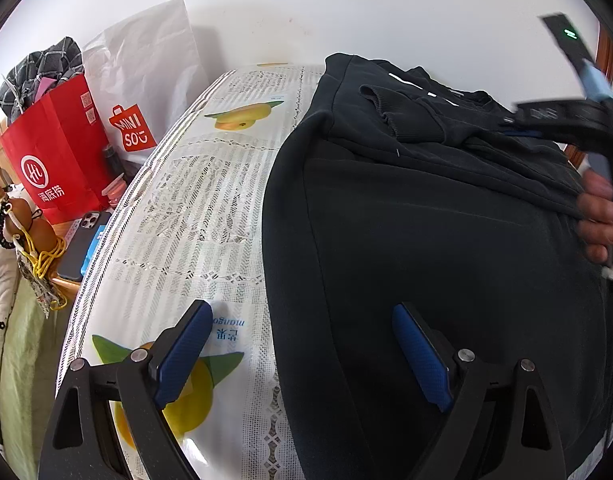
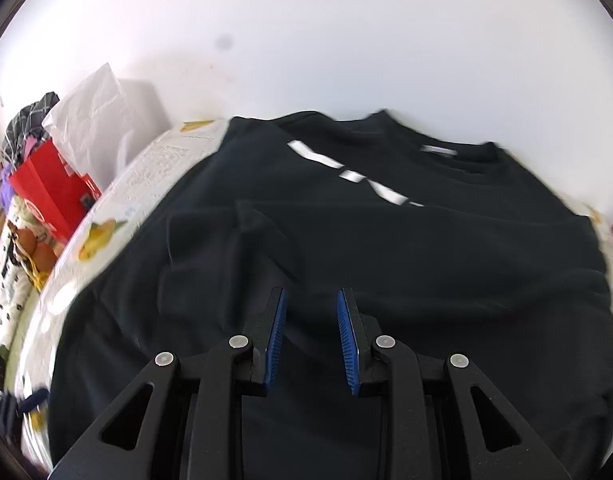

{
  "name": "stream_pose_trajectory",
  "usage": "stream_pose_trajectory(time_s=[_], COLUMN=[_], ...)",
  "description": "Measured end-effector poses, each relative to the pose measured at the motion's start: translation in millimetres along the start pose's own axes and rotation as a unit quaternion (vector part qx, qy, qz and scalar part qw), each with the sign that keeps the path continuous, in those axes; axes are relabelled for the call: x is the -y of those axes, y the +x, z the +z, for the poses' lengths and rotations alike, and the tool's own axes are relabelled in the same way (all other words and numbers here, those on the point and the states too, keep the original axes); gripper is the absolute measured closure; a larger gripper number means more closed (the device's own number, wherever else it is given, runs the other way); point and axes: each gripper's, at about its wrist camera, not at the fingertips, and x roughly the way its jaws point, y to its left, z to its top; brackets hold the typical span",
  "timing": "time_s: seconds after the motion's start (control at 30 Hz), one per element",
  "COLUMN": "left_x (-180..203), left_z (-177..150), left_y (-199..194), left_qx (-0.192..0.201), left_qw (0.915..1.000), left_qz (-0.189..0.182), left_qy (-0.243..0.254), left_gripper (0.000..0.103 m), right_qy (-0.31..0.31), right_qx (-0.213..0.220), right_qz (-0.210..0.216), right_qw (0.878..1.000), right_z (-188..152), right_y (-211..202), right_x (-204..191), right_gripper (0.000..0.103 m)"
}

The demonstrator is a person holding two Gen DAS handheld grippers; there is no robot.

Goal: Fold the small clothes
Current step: 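Fold the plain sleeve across the body with the right tool and release, then grasp the sweatshirt hem with the right tool while the left tool grasps it too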

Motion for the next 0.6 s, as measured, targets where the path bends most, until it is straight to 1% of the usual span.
stream_pose_trajectory(time_s=[0.1, 0.2, 0.27, 0.33, 0.4, 0.47, 0.6], left_x=[0.0, -0.4, -0.4, 0.1, -0.3, -1.6, -4.3], left_z=[0.1, 0.2, 0.2, 0.3, -0.4, -0.3, -0.2], left_y=[0.0, 0.2, 0.1, 1.1, 1.1, 0.8, -1.3], left_qx=[0.000, 0.000, 0.000, -0.002, -0.004, -0.004, -0.013], left_qw=[1.0000, 1.0000, 1.0000, 1.0000, 1.0000, 1.0000, 0.9997], left_qz=[0.000, 0.000, 0.000, 0.002, 0.003, 0.000, -0.017], left_qy=[0.000, 0.000, 0.000, -0.001, -0.001, -0.003, 0.008], left_gripper=[0.012, 0.012, 0.012, 0.005, 0.003, 0.003, 0.004], right_qy=[0.000, 0.014, 0.029, 0.047, 0.082, 0.122, 0.173], right_qx=[0.012, 0.024, 0.023, 0.013, 0.003, -0.004, -0.021], right_qz=[-0.020, -0.070, -0.093, -0.105, -0.124, -0.150, -0.167], right_qw=[1.000, 0.997, 0.995, 0.993, 0.989, 0.981, 0.970], right_z=[-21.5, -49.6, -71.7, -94.4, -123.1, -156.5, -210.4], right_y=[-33.8, -66.9, -88.4, -104.7, -120.9, -135.8, -153.8], right_x=[27.0, 63.6, 93.0, 119.5, 150.6, 179.8, 219.7], right_gripper=[0.076, 0.071, 0.065, 0.063, 0.062, 0.062, 0.062])
